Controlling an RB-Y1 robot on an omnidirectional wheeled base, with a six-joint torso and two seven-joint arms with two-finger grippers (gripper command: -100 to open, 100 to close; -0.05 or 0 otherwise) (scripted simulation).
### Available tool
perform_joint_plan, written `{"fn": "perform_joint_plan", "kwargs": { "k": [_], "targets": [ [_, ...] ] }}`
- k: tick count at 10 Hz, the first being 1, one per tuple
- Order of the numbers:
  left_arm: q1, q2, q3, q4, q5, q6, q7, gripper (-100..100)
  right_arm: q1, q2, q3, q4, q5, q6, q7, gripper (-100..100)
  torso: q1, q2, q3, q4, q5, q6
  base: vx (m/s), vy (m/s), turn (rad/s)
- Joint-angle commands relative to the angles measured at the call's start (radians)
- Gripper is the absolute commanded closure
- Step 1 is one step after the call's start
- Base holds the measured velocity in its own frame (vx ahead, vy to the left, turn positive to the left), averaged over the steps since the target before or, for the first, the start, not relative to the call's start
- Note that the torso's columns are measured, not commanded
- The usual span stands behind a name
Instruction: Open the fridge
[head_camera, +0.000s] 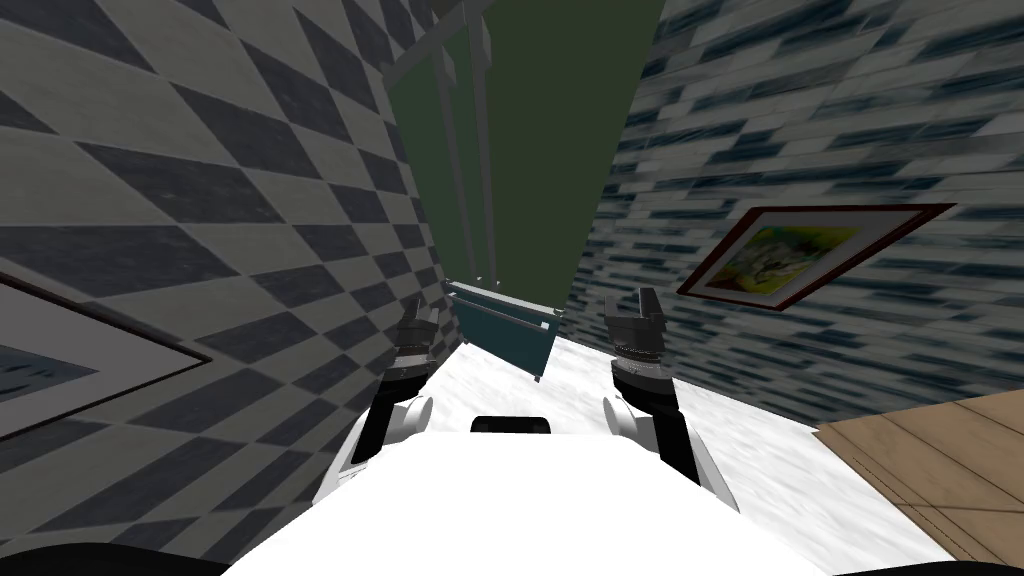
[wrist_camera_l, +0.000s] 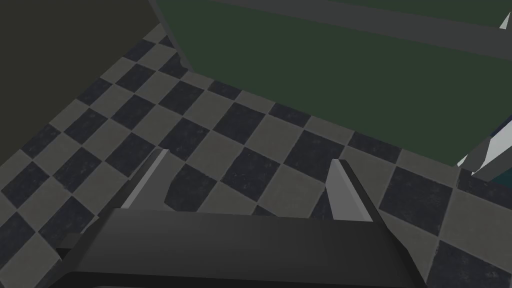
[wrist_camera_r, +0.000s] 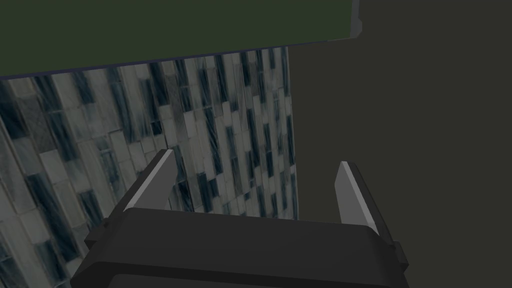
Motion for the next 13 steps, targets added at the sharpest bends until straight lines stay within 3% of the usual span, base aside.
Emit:
{"fn": "perform_joint_plan", "kwargs": {
  "k": [1,9,10,13],
  "targets": [
    [0.000,0.000,0.000,0.000,0.000,0.000,0.000,0,0.000,0.000,0.000,0.000,0.000,0.000,0.000,0,0.000,0.040,-0.082,0.041,0.000,0.000,0.000,0.000,0.000],
    [0.000,0.000,0.000,0.000,0.000,0.000,0.000,0,0.000,0.000,0.000,0.000,0.000,0.000,0.000,0,0.000,0.618,-1.234,0.617,0.000,0.000,0.000,0.000,0.000],
    [-0.007,0.037,-0.005,0.020,-0.002,-0.003,-0.002,-100,0.000,0.000,0.000,0.000,0.000,0.000,0.000,0,0.000,0.691,-1.382,0.691,0.000,0.000,0.030,0.005,-0.042],
    [-0.029,0.075,-0.022,0.082,-0.009,-0.010,-0.008,-100,0.000,0.000,0.000,0.000,0.000,0.000,0.000,0,0.000,0.733,-1.477,0.736,0.000,0.000,0.082,0.006,-0.072]
  ]
}}
